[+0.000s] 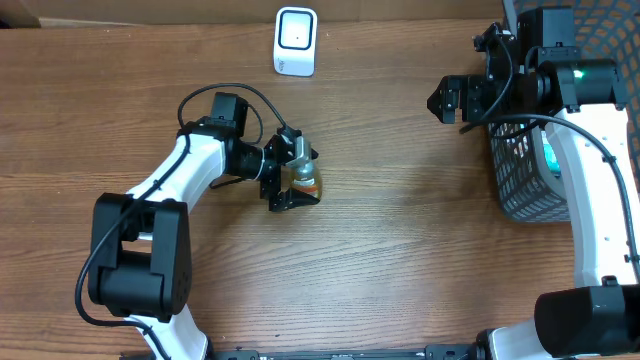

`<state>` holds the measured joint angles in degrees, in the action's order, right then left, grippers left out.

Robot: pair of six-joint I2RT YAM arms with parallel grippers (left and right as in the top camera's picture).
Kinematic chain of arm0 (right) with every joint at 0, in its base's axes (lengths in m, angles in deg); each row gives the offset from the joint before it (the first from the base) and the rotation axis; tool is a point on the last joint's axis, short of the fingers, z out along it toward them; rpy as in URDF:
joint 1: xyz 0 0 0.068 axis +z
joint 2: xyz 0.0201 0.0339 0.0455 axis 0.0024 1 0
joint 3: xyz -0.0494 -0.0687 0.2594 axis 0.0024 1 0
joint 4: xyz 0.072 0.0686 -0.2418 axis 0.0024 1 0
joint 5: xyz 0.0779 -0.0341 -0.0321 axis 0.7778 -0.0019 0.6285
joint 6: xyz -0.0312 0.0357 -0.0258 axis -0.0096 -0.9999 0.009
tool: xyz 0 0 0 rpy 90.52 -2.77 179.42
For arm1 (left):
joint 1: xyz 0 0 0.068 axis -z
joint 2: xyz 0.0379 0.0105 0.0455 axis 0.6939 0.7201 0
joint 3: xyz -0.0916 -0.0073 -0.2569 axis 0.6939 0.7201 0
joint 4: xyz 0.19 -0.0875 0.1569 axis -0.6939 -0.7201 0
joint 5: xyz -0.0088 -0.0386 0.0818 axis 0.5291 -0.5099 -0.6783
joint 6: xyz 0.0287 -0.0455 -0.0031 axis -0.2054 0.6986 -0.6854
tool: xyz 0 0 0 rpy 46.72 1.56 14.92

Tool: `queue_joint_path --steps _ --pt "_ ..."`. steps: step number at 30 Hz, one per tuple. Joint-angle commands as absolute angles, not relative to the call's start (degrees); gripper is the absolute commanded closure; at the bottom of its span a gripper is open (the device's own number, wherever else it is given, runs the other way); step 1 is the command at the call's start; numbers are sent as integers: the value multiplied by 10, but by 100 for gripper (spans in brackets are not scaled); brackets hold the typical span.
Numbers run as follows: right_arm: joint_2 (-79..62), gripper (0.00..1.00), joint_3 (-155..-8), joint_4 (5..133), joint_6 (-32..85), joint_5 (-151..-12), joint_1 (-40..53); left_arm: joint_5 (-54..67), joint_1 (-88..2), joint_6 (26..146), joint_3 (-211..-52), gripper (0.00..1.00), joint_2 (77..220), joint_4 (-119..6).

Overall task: Scan the item barcode
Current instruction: 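Move the left gripper to the bottle cap and close around it, then lift the bottle with the left gripper toward the white scanner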

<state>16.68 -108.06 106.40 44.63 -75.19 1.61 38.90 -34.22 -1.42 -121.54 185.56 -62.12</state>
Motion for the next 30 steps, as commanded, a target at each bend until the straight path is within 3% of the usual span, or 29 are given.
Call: queue_joint_path --steps 1,5,7,9,14,17,30 --pt "150 0 -1092 1061 443 -751 11 402 -338 -17 -1215 0 1861 -613" --pt "150 0 -1092 1063 443 -751 11 398 -338 -9 -1215 11 1861 -607" --pt "150 0 -1092 1064 443 -751 11 395 -338 -9 -1215 30 1861 -606" --pt "150 0 -1092 1064 443 -751 11 396 -338 -9 -1215 37 1861 -605" --pt "150 0 -1092 1063 443 -751 11 396 -339 -1 -1215 38 1860 -592" --pt "150 0 -1092 1063 443 -751 11 400 -339 5 -1219 45 1860 -592" --pt "150 0 -1092 1056 443 -751 11 400 -398 156 -1288 55 1860 -579"
